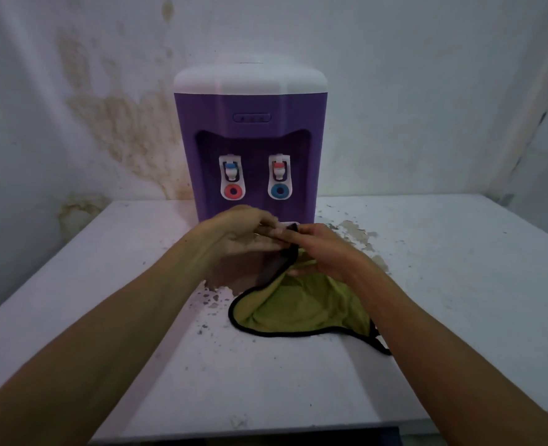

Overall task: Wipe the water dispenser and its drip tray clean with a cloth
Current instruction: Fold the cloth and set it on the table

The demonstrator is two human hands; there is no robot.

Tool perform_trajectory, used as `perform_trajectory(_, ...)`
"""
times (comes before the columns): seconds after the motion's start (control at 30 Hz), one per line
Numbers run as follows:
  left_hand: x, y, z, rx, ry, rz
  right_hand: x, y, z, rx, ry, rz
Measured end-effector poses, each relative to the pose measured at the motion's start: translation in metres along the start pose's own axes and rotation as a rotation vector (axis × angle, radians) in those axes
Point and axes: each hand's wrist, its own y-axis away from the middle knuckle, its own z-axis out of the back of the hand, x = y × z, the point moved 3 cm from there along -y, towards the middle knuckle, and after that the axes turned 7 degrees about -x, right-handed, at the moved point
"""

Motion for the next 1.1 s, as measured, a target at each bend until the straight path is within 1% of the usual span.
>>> perform_trajectory(0.1, 0.013, -0.006, -0.004, -0.046, -0.246, -0.063, -0.007, -0.002, 0.020, -0.100, -0.081, -0.030)
perform_trajectory(0.17, 0.031, -0.008, -0.009, 0.017, -0.478, -0.027, -0.010, -0.003, 0.031, -0.141, -0.115, -0.047)
perform_trajectory(0.2, 0.041, -0.008, -0.011, 0.058, -0.677, -0.030, -0.012, -0.002, 0.035, -0.150, -0.121, -0.052)
perform_trajectory(0.23, 0.049, -0.008, -0.011, 0.072, -0.892, -0.063, -0.013, -0.002, 0.037, -0.154, -0.117, -0.056)
perform_trajectory(0.27, 0.057, -0.009, -0.012, 0.043, -1.080, -0.128, -0.014, -0.002, 0.040, -0.161, -0.108, -0.058)
perform_trajectory(0.3, 0.061, -0.009, -0.011, -0.010, -1.203, -0.205, -0.015, -0.002, 0.043, -0.167, -0.091, -0.058)
perform_trajectory(0.33, 0.062, -0.008, -0.012, -0.055, -1.241, -0.272, -0.017, -0.002, 0.045, -0.172, -0.073, -0.058)
perform_trajectory(0.4, 0.061, -0.005, -0.012, -0.086, -1.259, -0.353, -0.020, -0.002, 0.051, -0.187, -0.050, -0.063)
perform_trajectory(0.47, 0.059, -0.001, -0.014, -0.076, -1.310, -0.376, -0.023, -0.003, 0.057, -0.207, -0.043, -0.063)
perform_trajectory(0.7, 0.053, 0.006, -0.013, 0.014, -1.396, -0.259, -0.029, -0.004, 0.066, -0.169, -0.066, -0.048)
perform_trajectory(0.77, 0.054, 0.006, -0.010, 0.038, -1.319, -0.237, -0.029, -0.004, 0.065, -0.159, -0.080, -0.049)
perform_trajectory(0.93, 0.050, 0.007, -0.006, 0.056, -0.922, -0.085, -0.031, -0.009, 0.064, -0.182, -0.100, -0.051)
perform_trajectory(1.1, 0.044, 0.015, -0.010, 0.082, -0.813, -0.001, -0.036, -0.014, 0.065, -0.209, -0.062, -0.078)
